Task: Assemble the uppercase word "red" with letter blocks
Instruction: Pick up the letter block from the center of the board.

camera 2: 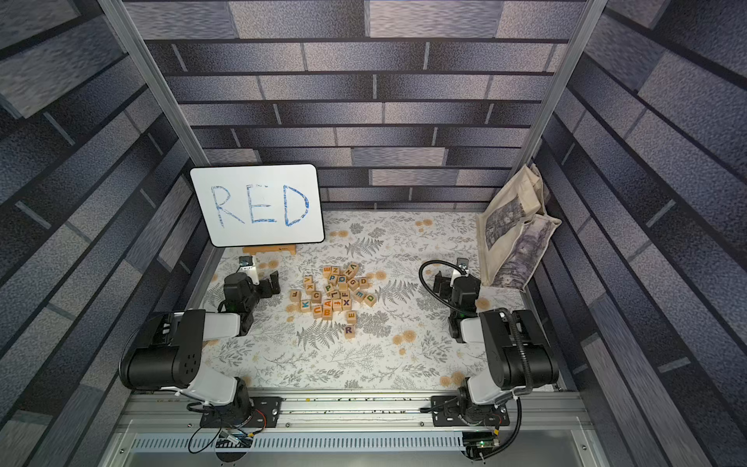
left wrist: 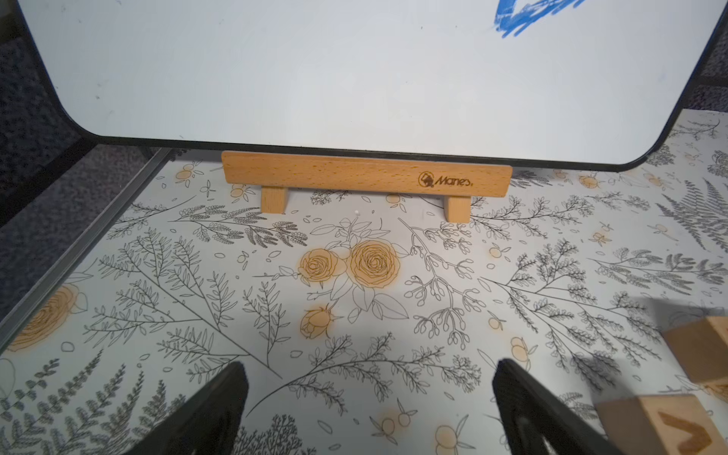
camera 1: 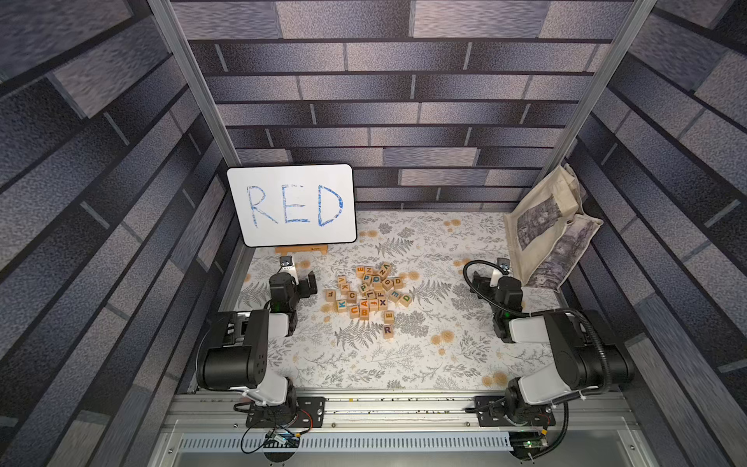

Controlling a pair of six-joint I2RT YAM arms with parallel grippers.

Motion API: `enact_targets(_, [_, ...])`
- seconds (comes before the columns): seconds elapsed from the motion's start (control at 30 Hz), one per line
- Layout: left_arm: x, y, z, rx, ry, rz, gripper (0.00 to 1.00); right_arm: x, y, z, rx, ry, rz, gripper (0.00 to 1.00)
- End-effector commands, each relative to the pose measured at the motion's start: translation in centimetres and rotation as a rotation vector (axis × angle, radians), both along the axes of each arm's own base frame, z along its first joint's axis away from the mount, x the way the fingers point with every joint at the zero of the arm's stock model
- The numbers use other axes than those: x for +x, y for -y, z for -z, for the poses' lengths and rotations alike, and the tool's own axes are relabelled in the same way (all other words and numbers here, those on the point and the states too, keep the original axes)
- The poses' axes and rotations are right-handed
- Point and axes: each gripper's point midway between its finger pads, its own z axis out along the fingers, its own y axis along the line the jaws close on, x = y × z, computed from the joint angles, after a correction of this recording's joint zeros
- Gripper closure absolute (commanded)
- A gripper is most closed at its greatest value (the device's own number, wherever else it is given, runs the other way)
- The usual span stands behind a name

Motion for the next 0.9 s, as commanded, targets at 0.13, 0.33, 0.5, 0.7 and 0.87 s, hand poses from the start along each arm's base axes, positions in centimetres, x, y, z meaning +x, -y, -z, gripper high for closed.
enact_targets(0.13, [0.7,-0.1,-0.8,-0.019,0.028,-0.001,0.0,0.7,0.3,-0.9,-0.007,0.03,0.006,0.0])
enact_targets(0.33, [0.7,-0.1,-0.8,-0.019,0.027,0.0,0.0,0.7,0.3,-0.8,-0.008,0.025,0.007,0.0])
enact_targets(0.5, [0.8,-0.2,-0.8,-0.02,0.027,-0.002,0.0,0.7,0.3,-0.8,-0.008,0.026,0.006,0.0])
enact_targets(0.7, [0.8,0.0,-0.8,-0.01,0.023,-0.004,0.0,0.6,0.3,-1.0,-0.007,0.033,0.01,0.0])
enact_targets(0.87, [0.6,1.1,-1.5,0.011,0.026,0.053,0.0,0.6,0.5,-2.1,-0.007,0.033,0.019,0.0])
